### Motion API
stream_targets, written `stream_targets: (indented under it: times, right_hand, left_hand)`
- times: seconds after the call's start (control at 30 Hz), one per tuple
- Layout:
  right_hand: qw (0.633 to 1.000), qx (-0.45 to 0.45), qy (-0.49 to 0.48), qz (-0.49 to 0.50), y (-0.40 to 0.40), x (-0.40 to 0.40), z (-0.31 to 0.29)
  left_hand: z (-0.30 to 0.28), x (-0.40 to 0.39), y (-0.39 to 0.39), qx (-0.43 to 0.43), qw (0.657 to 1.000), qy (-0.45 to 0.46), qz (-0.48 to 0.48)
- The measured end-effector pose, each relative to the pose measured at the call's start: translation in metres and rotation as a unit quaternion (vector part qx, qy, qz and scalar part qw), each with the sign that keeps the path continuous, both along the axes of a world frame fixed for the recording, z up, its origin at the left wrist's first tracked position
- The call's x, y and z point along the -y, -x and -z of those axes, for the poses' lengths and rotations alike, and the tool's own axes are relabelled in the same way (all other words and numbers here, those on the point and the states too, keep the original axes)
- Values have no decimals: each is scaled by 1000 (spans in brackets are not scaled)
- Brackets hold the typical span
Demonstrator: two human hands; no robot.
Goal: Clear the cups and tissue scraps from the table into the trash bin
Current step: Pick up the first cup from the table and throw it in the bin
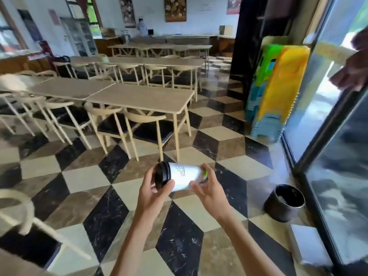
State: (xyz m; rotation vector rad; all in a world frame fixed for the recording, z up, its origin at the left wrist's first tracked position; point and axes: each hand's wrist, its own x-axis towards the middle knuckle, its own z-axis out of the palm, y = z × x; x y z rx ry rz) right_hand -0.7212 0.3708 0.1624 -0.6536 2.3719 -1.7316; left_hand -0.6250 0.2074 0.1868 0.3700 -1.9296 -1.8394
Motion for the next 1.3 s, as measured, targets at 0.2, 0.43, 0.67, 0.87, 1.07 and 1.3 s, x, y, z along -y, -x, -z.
stream_targets:
  times: [0.2,0.43,0.67,0.87,1.07,1.3]
  right_hand:
    - [988,5,4,157,86,-123,4]
    - [960,12,-2,280,190,-227,17]
    - [922,30,-28,384,296,-309,15]
    - [896,59,-24,439,366,-366,36]
    - [884,106,-27,454,451,-434,71]
    - [878,181,-26,442,552,-501,126]
  left_hand:
    - [8,-100,142,4,988,7,152]
    - [28,-196,306,16,964,7,266]
    - [27,-282,438,30,942,25,335]
    - [35,-348,523,39,924,52,376]
    - [63,-418,613,78,914,63,394]
    - [122,-482,714,159,904,68,391]
